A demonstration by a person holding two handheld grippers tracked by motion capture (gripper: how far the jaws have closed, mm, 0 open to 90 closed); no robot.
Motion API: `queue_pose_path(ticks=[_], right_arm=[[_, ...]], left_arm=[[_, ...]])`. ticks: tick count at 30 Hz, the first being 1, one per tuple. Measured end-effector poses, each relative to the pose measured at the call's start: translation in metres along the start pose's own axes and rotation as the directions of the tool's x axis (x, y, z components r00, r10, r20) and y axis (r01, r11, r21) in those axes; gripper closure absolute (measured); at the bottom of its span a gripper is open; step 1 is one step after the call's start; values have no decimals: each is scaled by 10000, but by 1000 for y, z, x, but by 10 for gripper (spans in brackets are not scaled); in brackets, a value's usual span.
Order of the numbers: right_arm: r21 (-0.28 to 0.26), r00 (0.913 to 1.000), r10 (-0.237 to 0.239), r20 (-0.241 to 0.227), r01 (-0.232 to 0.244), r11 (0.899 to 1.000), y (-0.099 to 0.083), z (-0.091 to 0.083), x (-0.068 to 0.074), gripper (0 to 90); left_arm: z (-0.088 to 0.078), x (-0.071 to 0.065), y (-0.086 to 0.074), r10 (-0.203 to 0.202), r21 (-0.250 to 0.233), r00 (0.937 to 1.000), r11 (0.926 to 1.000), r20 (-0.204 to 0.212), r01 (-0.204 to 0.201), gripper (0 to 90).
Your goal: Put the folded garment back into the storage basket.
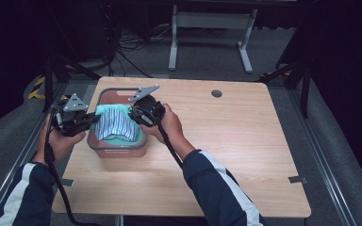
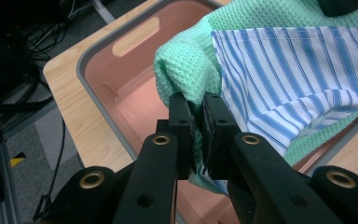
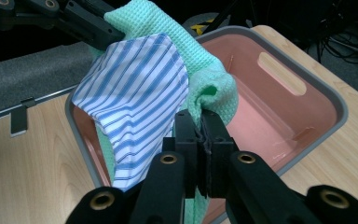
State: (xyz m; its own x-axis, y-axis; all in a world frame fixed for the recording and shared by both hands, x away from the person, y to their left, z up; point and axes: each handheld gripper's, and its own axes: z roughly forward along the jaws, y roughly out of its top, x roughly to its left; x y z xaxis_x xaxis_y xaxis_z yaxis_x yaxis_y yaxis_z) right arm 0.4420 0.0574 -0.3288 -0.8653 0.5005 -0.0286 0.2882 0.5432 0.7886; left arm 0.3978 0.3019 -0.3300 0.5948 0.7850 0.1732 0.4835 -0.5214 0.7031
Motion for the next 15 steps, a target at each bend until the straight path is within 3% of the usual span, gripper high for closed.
queue_pose_path(ticks=[7, 15], right_arm=[[388, 9999, 89, -125, -84, 9992, -10, 19, -1, 873], [699, 9997, 235, 70, -240, 9973, -21, 30, -9, 870]], left_arm=[[22, 0, -3, -130, 416, 9998, 9991, 158, 123, 836], [43, 1, -10, -334, 896, 9994, 9954, 19, 331, 834]])
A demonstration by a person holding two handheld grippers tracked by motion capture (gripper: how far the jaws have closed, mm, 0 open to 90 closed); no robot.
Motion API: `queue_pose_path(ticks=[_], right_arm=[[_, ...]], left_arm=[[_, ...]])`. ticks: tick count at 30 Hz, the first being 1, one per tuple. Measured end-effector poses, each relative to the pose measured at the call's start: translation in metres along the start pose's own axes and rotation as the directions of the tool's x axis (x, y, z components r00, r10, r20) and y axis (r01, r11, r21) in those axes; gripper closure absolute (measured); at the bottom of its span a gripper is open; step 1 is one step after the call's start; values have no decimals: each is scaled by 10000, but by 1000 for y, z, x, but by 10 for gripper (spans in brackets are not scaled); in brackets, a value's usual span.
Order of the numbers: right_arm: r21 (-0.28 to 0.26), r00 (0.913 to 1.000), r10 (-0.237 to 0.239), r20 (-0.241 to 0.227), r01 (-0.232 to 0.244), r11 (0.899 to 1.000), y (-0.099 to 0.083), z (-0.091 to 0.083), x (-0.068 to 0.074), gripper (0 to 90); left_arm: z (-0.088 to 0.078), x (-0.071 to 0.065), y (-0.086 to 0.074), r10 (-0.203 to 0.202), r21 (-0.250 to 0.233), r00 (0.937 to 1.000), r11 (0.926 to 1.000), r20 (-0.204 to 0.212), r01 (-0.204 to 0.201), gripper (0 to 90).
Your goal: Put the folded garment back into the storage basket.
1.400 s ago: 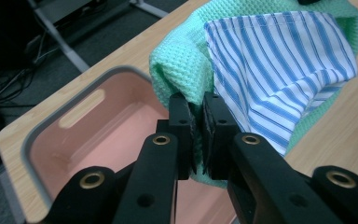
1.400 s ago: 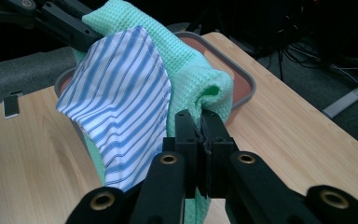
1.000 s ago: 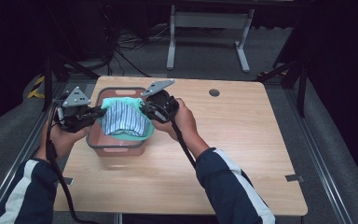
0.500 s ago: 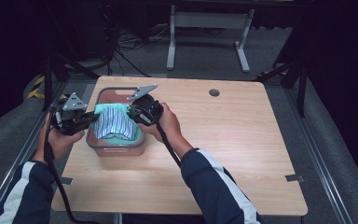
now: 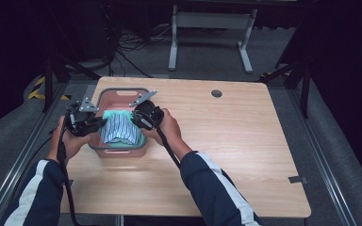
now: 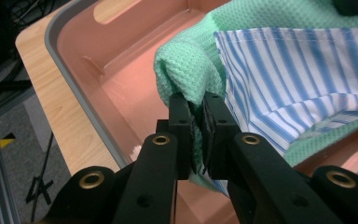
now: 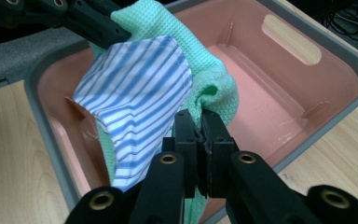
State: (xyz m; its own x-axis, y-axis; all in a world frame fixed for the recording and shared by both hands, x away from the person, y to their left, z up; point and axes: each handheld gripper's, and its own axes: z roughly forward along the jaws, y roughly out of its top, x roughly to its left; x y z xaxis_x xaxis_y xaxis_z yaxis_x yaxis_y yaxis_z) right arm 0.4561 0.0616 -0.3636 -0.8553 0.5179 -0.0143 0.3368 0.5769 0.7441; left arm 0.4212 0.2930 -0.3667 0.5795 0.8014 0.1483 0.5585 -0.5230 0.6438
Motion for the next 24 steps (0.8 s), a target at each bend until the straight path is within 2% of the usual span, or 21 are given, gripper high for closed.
queue_pose_path(ticks=[3, 5, 7, 8, 10, 11, 13, 16, 17, 19, 20, 22, 24], right_arm=[[45, 9999, -6, 131, 5, 10000, -5, 5, -3, 866], [68, 9999, 118, 31, -118, 9999, -8, 7, -4, 865], [158, 9999, 51, 155, -54, 9999, -10, 11, -5, 853], [185, 9998, 57, 195, -61, 9998, -11, 11, -5, 836], [211, 9996, 21, 294, -27, 9998, -11, 12, -5, 819], [156, 9979, 98, 638, -108, 9998, -13, 12, -6, 762], [124, 9976, 134, 672, -143, 9998, -13, 12, -7, 756], [153, 9966, 203, 793, -215, 9997, -15, 11, -9, 700], [158, 9970, 202, 752, -215, 9996, -15, 11, -10, 693], [146, 9973, 161, 723, -172, 9997, -17, 9, -11, 640], [100, 9973, 130, 718, -138, 9999, -17, 8, -11, 590], [24, 9982, 13, 592, -15, 10000, -20, 3, -11, 556], [54, 9966, -321, 760, 318, 9995, -21, -2, -11, 513]], left_arm=[[5, 1, -3, -106, -17, 9999, 9999, -39, 105, 824], [8, 1, -5, -156, 20, 9999, 9999, -33, 156, 811], [9, 1, -5, -61, 6, 9999, 10000, -97, 61, 760], [12, 0, -6, -180, 16, 9994, 9998, -302, 181, 705], [11, 0, -6, -258, -48, 9991, 9997, -331, 256, 644], [10, 0, -7, -336, -83, 9989, 9994, -312, 334, 587], [9, -2, -8, -310, -278, 9985, 9992, -452, 298, 553], [6, -3, -9, -268, -551, 9988, 9982, -422, 245, 518], [5, -3, -9, -254, -415, 9990, 9989, -376, 238, 503], [4, -6, -9, -233, -552, 9992, 9982, -331, 215, 477], [2, -7, -10, -86, -545, 9995, 9985, -317, 68, 473], [-3, -10, -12, -103, -763, 9996, 9970, -267, 82, 445], [-7, -13, -13, -58, -969, 9998, 9953, -210, 37, 425]])
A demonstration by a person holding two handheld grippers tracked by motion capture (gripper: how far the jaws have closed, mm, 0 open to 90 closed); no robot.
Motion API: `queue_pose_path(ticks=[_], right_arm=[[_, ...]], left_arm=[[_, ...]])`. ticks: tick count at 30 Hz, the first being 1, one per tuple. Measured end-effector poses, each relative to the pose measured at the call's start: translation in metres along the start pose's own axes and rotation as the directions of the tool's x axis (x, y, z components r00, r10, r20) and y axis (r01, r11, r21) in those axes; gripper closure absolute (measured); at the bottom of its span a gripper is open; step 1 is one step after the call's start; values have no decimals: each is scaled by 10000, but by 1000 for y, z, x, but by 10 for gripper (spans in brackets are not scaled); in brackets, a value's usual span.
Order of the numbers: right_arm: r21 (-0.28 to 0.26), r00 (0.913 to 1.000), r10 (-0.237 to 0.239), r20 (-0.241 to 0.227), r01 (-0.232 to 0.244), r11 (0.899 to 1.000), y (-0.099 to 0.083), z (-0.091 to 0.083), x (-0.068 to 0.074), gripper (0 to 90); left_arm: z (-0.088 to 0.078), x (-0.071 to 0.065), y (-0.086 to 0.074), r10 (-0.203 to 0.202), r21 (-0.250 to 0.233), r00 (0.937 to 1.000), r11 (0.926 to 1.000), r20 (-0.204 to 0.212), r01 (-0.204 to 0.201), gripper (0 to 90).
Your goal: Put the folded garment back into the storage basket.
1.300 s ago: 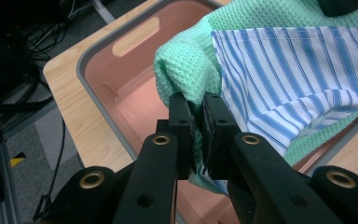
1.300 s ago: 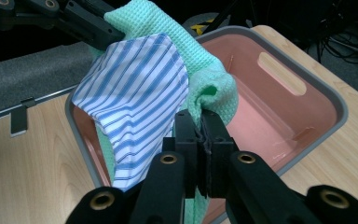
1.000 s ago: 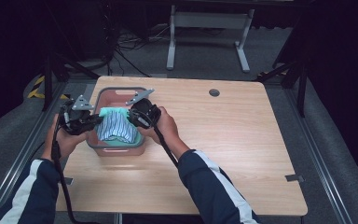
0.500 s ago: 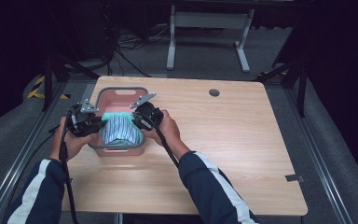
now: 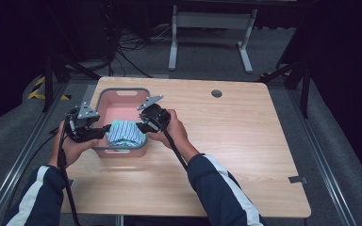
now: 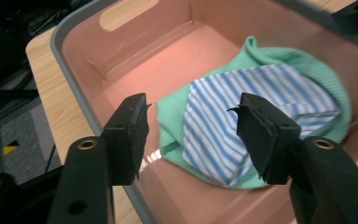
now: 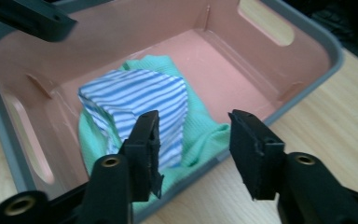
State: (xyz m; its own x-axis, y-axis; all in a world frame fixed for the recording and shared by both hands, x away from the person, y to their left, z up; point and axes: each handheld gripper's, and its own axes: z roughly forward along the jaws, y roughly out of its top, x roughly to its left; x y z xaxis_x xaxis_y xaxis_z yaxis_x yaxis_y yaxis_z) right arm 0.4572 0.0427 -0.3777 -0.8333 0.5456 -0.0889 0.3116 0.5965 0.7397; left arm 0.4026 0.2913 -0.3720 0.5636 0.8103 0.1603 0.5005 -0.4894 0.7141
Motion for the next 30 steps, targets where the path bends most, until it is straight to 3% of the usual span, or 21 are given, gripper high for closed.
queue_pose_path(ticks=[8, 12, 15, 24, 30], right_arm=[[256, 9982, -461, 378, 451, 9987, -7, -20, -7, 389], [291, 9966, -592, 567, 576, 9979, -9, -32, -11, 378], [305, 9963, -612, 599, 595, 9978, -11, -37, -13, 375], [499, 9933, -893, 735, 858, 9951, -27, -60, -17, 370], [552, 9915, -1015, 815, 972, 9937, -39, -75, -18, 367]], left_arm=[[-14, -15, 0, 92, -643, 9997, 9979, 225, -78, 351], [-19, -26, 0, -26, -1107, 9987, 9938, 505, 82, 332], [-19, -33, 1, -106, -1248, 9989, 9921, 451, 162, 321], [-25, -61, 7, 467, -1581, 9967, 9868, 662, -357, 299], [-27, -83, 12, 878, -1713, 9916, 9827, 951, -706, 291]])
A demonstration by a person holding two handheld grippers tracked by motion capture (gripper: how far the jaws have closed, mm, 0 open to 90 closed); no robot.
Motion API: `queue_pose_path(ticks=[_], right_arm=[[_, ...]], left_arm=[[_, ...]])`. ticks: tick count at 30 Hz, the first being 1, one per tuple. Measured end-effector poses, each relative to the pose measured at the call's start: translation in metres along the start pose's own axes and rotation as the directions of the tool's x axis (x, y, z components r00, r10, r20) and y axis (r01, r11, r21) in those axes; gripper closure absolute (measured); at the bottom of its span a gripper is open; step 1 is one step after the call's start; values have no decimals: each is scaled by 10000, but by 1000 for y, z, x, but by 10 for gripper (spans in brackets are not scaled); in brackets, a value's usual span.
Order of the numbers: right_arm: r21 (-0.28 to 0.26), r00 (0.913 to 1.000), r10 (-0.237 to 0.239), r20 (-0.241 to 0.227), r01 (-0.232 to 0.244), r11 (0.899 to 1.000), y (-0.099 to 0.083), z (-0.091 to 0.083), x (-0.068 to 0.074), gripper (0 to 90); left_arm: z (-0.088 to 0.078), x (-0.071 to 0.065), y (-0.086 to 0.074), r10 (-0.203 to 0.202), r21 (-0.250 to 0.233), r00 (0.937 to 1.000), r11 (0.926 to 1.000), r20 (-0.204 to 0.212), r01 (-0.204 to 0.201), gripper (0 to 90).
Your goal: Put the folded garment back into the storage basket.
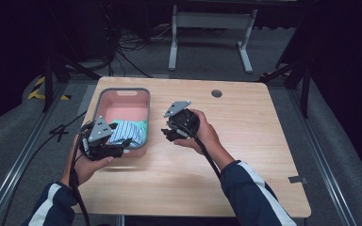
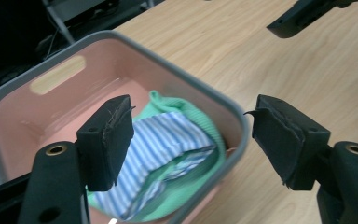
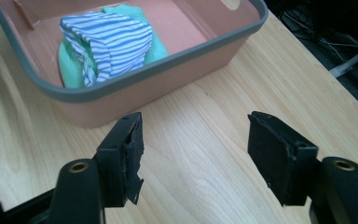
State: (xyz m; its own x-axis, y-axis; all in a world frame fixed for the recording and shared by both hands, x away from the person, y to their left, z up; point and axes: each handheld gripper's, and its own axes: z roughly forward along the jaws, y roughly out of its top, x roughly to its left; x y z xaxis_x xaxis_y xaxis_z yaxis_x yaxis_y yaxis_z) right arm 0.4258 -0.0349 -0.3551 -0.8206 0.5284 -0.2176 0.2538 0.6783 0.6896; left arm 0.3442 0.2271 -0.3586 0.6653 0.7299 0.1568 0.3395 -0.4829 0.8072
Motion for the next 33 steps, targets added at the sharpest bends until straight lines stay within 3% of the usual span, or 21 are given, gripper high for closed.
queue_pose_path(ticks=[10, 16, 22, 23, 29, 33], right_arm=[[164, 9997, -53, 223, 49, 9999, -30, -20, -2, 363], [260, 9992, 127, 390, -137, 9996, -54, -33, -6, 363], [363, 9985, 299, 455, -316, 9988, -75, -43, -12, 357], [348, 9982, 388, 464, -404, 9986, -80, -46, -13, 356], [402, 9969, 532, 580, -556, 9976, -99, -52, -17, 355], [426, 9932, 889, 753, -923, 9948, -116, -56, -21, 363]], left_arm=[[8, -28, 6, 603, -7, 9972, 9982, 436, -603, 288], [18, -44, 7, 1090, 186, 9916, 9937, 701, -1105, 288], [26, -58, 7, 1471, 362, 9838, 9878, 1021, -1515, 268], [29, -64, 7, 1682, 454, 9801, 9837, 1058, -1738, 265], [36, -73, 5, 1847, 611, 9730, 9790, 1384, -1946, 259], [43, -81, 3, 2103, 714, 9656, 9722, 1533, -2230, 257]])
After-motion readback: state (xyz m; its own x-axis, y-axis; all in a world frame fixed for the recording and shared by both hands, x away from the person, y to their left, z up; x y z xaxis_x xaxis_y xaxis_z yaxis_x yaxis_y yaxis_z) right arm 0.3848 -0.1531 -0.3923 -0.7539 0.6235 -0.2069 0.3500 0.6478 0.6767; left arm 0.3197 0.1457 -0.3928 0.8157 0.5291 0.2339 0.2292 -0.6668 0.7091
